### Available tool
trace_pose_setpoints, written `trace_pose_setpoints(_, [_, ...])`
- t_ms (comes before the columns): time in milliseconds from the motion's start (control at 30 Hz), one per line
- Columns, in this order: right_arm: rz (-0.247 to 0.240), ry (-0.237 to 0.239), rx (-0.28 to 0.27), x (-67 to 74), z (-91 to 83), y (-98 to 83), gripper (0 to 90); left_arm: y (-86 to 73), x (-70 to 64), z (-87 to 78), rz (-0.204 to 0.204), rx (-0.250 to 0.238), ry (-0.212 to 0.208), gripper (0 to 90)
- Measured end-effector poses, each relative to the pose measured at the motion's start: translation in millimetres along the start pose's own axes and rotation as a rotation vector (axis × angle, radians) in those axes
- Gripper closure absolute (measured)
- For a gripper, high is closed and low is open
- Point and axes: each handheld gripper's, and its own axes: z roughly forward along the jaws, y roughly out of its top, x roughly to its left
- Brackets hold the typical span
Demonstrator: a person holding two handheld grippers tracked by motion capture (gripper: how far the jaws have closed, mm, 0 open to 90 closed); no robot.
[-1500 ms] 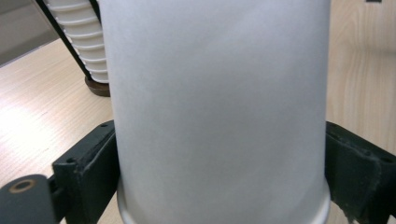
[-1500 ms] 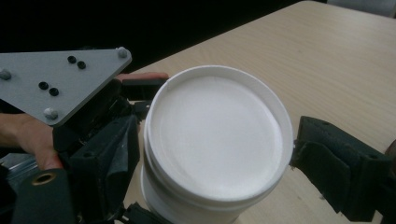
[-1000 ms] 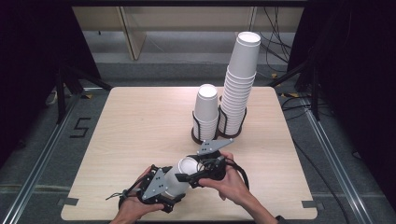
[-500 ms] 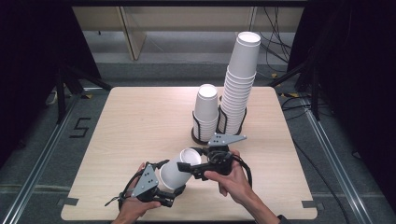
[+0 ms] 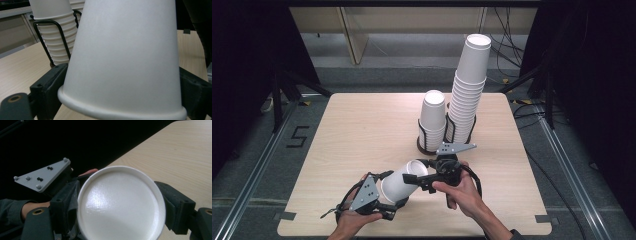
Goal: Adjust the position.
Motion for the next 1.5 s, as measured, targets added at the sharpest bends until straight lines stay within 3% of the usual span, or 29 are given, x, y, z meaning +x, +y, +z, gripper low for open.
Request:
trace_pose_setpoints(100, [-0.002, -0.002, 0.033, -1.2, 0.0, -0.7, 24.1, 0.7, 0.3, -1.2, 0.023, 0.058, -0.004, 10.8])
trace_pose_setpoints(133, [-0.057, -0.022, 0.050, -2.1, -1.1, 0.6, 22.7, 0.2, 0.0, -0.5, 0.022, 0.067, -0.006, 10.9])
trace_pose_setpoints(167, [-0.057, -0.022, 0.050, -2.1, -1.1, 0.6, 22.7, -0.5, 0.6, -0.2, 0.038, 0.082, -0.007, 10.9])
trace_pose_setpoints(200, [-0.091, -0.038, 0.067, -2.1, -1.5, 1.8, 20.5, -0.8, 1.1, -0.2, 0.043, 0.107, -0.010, 10.9])
trace_pose_setpoints(233, [-0.122, -0.069, 0.098, -1.3, -4.2, 3.3, 17.9, -1.6, 1.5, 0.8, 0.045, 0.118, -0.023, 10.9])
trace_pose_setpoints(267, [-0.179, -0.078, 0.162, 0.8, -6.5, 5.6, 17.8, -1.6, 1.3, 0.9, 0.061, 0.167, -0.037, 11.0])
trace_pose_setpoints(300, [-0.179, -0.078, 0.162, 0.8, -6.5, 5.6, 17.8, -1.6, 1.3, 0.9, 0.061, 0.167, -0.037, 11.0])
trace_pose_setpoints(367, [-0.255, -0.114, 0.209, 1.9, -8.2, 6.8, 17.7, -1.7, 0.1, 2.1, 0.083, 0.197, -0.043, 11.1])
trace_pose_setpoints(467, [-0.339, -0.126, 0.323, 7.2, -11.0, 7.5, 17.9, -1.4, -3.2, 3.3, 0.110, 0.240, -0.050, 11.1])
trace_pose_setpoints(500, [-0.393, -0.133, 0.384, 10.5, -10.3, 6.9, 17.9, -0.7, -3.3, 3.3, 0.124, 0.255, -0.060, 11.2])
trace_pose_setpoints(533, [-0.393, -0.133, 0.384, 10.5, -10.3, 6.9, 17.9, -0.3, -4.3, 4.0, 0.133, 0.263, -0.068, 11.2])
trace_pose_setpoints(667, [-0.476, -0.149, 0.485, 19.1, -5.1, 2.9, 18.1, 1.5, -8.1, 4.0, 0.187, 0.316, -0.081, 11.2])
trace_pose_setpoints(700, [-0.512, -0.152, 0.535, 21.6, -1.2, 0.0, 18.3, 1.4, -9.5, 4.8, 0.181, 0.317, -0.087, 11.2])
trace_pose_setpoints(767, [-0.520, -0.158, 0.554, 23.3, 0.6, -1.6, 18.4, 2.8, -10.4, 4.0, 0.221, 0.350, -0.100, 11.2])
trace_pose_setpoints(1000, [-0.643, -0.148, 0.706, 31.2, 13.8, -11.4, 19.0, 4.4, -15.0, 5.4, 0.308, 0.414, -0.131, 11.5])
trace_pose_setpoints(1167, [-0.705, -0.200, 0.807, 35.6, 24.3, -21.1, 18.8, 4.0, -18.6, 6.8, 0.323, 0.419, -0.141, 11.6])
trace_pose_setpoints(1267, [-0.682, -0.226, 0.841, 37.7, 26.4, -24.1, 18.7, 3.3, -20.1, 7.7, 0.323, 0.416, -0.142, 11.6])
trace_pose_setpoints(1300, [-0.726, -0.211, 0.845, 34.9, 29.1, -24.1, 18.8, 3.1, -19.9, 8.2, 0.327, 0.416, -0.148, 11.6])
trace_pose_setpoints(1333, [-0.704, -0.238, 0.872, 36.6, 28.7, -25.8, 19.0, 3.1, -20.6, 8.1, 0.326, 0.417, -0.143, 11.6])
trace_pose_setpoints(1367, [-0.749, -0.221, 0.882, 33.7, 32.3, -26.7, 19.5, 3.1, -20.7, 8.2, 0.326, 0.417, -0.145, 11.6])
trace_pose_setpoints(1433, [-0.748, -0.230, 0.895, 33.8, 34.0, -29.2, 19.7, 4.9, -19.2, 7.4, 0.349, 0.441, -0.147, 11.7])
trace_pose_setpoints(1467, [-0.774, -0.210, 0.892, 32.5, 36.2, -29.3, 19.4, 4.4, -20.3, 7.9, 0.335, 0.435, -0.152, 11.7])
trace_pose_setpoints(1500, [-0.773, -0.218, 0.891, 32.6, 36.9, -30.5, 19.3, 4.4, -20.3, 7.9, 0.335, 0.435, -0.152, 11.7])
